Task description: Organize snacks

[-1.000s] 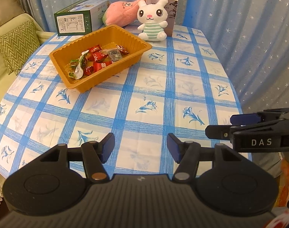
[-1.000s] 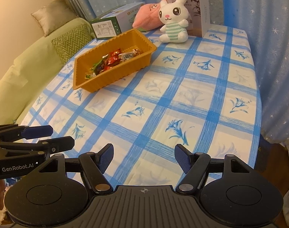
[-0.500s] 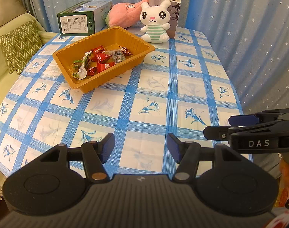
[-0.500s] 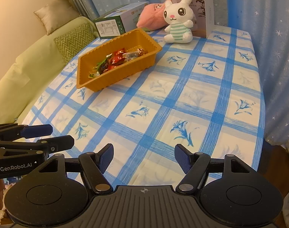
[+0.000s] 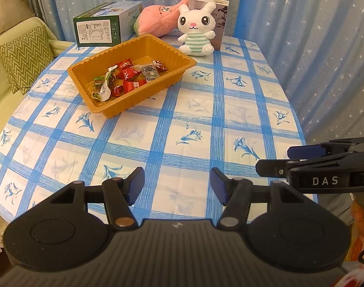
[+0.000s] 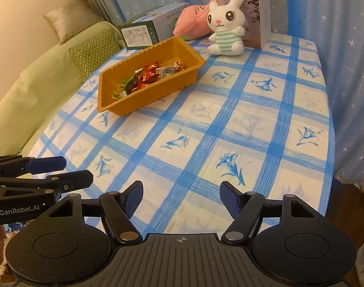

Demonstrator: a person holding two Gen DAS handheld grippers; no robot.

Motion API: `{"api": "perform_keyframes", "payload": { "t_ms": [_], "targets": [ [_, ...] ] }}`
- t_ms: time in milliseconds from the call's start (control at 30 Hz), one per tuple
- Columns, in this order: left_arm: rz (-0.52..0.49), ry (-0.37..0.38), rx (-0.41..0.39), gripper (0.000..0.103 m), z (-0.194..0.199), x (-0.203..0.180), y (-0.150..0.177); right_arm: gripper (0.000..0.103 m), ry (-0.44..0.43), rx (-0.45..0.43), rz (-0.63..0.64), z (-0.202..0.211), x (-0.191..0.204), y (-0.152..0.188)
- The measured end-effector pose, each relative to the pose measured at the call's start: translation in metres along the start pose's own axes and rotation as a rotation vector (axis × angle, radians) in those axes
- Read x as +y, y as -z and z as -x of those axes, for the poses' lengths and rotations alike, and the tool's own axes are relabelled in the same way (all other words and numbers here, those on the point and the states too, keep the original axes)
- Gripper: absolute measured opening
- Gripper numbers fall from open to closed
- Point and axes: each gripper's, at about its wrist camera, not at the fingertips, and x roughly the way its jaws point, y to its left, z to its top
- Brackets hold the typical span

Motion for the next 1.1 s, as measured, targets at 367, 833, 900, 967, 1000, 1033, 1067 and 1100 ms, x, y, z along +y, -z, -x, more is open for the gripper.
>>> {"api": "perform_keyframes", "payload": {
  "t_ms": [367,833,900,967,1000,1033,1067,1100],
  "targets": [
    [0.001,0.0,-0.001,0.058,-0.0002,0.0002,-0.0002,0.071,0.0,0.0,0.001,-0.0002,-0.0009,0.0],
    [0.001,0.0,-0.001,0.058,-0.0001,0.0003,-0.0019,0.071,0.0,0.001,0.001,-0.002,-0.0001,-0.0019],
    [0.002,0.0,-0.001,0.058,-0.0003,0.0003,-0.0017,0.071,-0.001,0.001,0.001,-0.0021,-0.0007,-0.0018],
    [0.001,-0.001,-0.002,0.058,-0.0003,0.0002,-0.0016,0.071,-0.001,0.001,0.001,-0.0023,-0.0002,-0.0021],
    [0.002,0.0,-0.002,0.058,-0.0004,0.0003,-0.0016,0.071,-0.001,0.001,0.001,-0.0025,-0.0001,-0.0022],
    [0.002,0.0,-0.002,0.058,-0.0003,0.0003,-0.0018,0.071,-0.001,0.001,0.001,-0.0024,-0.0005,-0.0022],
    [0.002,-0.001,-0.002,0.058,-0.0001,0.0003,-0.002,0.071,-0.001,0.001,0.002,-0.0025,-0.0003,-0.0023],
    [0.002,-0.001,-0.002,0.058,-0.0002,0.0003,-0.0019,0.071,-0.001,0.001,0.001,-0.0024,-0.0009,-0.0023]
  ]
}}
